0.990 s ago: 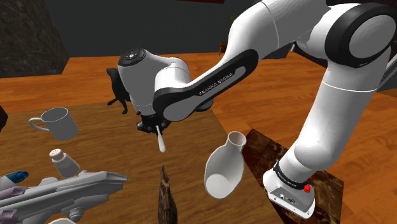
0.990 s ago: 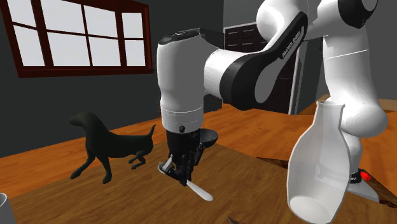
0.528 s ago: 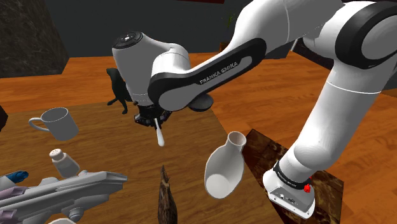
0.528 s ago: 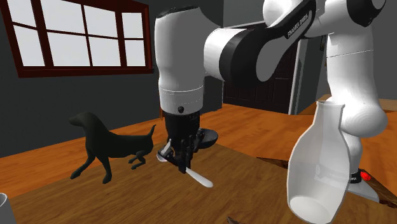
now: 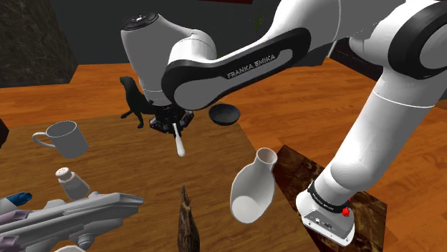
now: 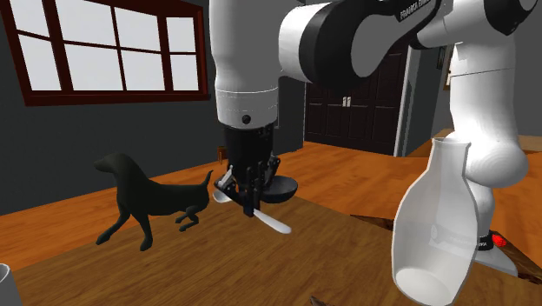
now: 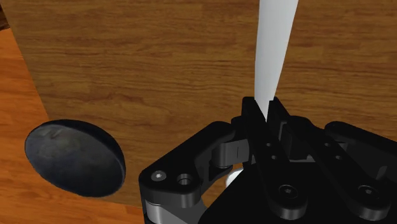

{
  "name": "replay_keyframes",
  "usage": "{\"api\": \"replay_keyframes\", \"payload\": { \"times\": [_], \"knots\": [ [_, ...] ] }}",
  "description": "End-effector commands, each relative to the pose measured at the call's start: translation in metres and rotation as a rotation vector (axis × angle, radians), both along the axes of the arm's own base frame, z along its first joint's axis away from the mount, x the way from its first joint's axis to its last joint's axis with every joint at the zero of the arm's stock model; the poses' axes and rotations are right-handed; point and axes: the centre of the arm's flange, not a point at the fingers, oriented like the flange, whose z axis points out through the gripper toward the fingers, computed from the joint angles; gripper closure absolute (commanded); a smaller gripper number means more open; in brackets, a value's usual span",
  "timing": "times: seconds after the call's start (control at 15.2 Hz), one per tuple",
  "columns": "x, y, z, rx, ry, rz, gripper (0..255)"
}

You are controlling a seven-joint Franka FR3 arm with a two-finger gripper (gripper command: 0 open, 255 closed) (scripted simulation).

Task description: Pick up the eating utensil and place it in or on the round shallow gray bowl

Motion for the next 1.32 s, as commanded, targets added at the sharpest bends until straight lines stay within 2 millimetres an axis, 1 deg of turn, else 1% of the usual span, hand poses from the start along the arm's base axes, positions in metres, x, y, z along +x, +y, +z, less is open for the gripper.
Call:
{"api": "replay_keyframes", "payload": {
  "times": [0.0,0.07,0.13,1.25],
  "knots": [
    [0.000,0.000,0.011,0.000,0.000,0.000,255],
    [0.000,0.000,0.016,0.000,0.000,0.000,255],
    [0.000,0.000,0.017,0.000,0.001,0.000,255],
    [0.009,-0.224,0.026,0.000,0.000,0.000,255]
  ]
}}
